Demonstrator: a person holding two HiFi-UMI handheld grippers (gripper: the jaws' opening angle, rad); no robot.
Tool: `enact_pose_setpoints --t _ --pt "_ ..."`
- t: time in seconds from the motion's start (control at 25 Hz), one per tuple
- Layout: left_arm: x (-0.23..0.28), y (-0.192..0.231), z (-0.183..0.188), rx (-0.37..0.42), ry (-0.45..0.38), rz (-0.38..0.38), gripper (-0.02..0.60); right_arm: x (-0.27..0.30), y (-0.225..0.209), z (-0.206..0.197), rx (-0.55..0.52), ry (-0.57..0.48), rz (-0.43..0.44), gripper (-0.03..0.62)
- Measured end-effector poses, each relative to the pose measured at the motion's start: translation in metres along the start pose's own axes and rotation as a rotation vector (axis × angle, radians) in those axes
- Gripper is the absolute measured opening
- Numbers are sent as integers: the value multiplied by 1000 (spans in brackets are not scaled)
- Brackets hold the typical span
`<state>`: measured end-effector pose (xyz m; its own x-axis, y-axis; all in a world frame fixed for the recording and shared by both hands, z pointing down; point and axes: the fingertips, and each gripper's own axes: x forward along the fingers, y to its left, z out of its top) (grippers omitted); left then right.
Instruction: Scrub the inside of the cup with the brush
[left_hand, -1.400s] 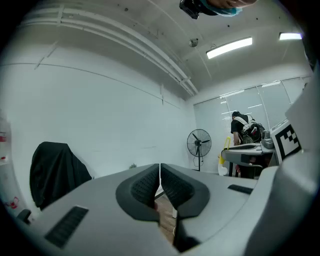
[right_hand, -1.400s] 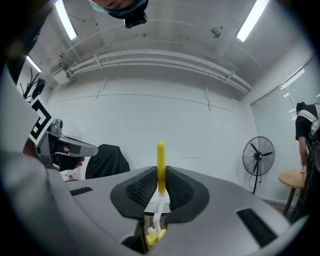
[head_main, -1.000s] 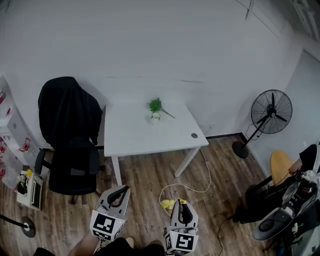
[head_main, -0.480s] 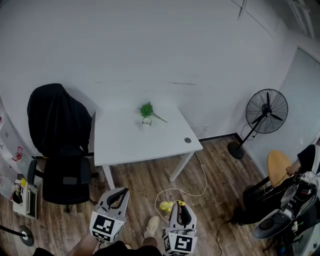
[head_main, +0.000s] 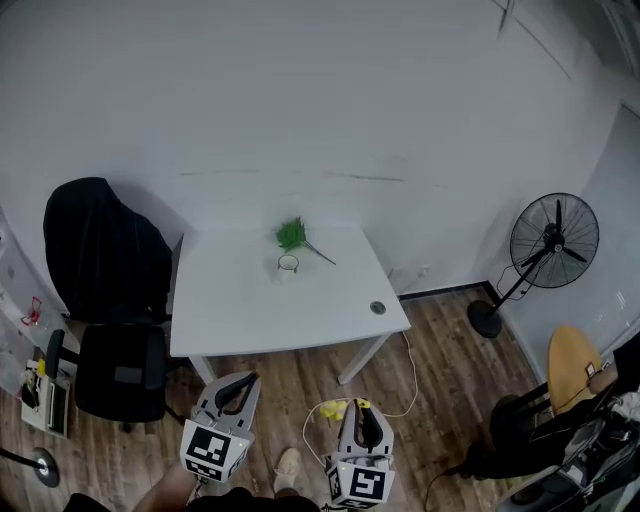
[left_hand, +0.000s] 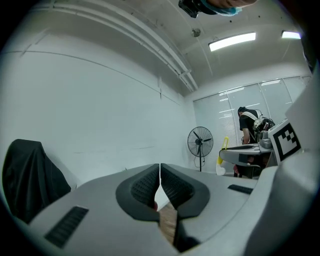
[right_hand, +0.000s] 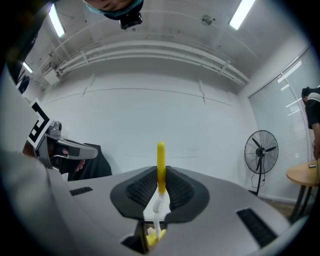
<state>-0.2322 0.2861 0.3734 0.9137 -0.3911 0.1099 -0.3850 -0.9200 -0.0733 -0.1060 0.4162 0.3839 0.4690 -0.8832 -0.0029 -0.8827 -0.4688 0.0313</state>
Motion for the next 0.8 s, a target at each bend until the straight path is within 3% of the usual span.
enact_pose_setpoints --t 0.32,0.8 --pt "90 10 4 -20 19 40 28 85 -48 -9 -2 27 53 66" --pt "165 26 1 -40 41 108 28 165 -85 -11 4 22 121 66"
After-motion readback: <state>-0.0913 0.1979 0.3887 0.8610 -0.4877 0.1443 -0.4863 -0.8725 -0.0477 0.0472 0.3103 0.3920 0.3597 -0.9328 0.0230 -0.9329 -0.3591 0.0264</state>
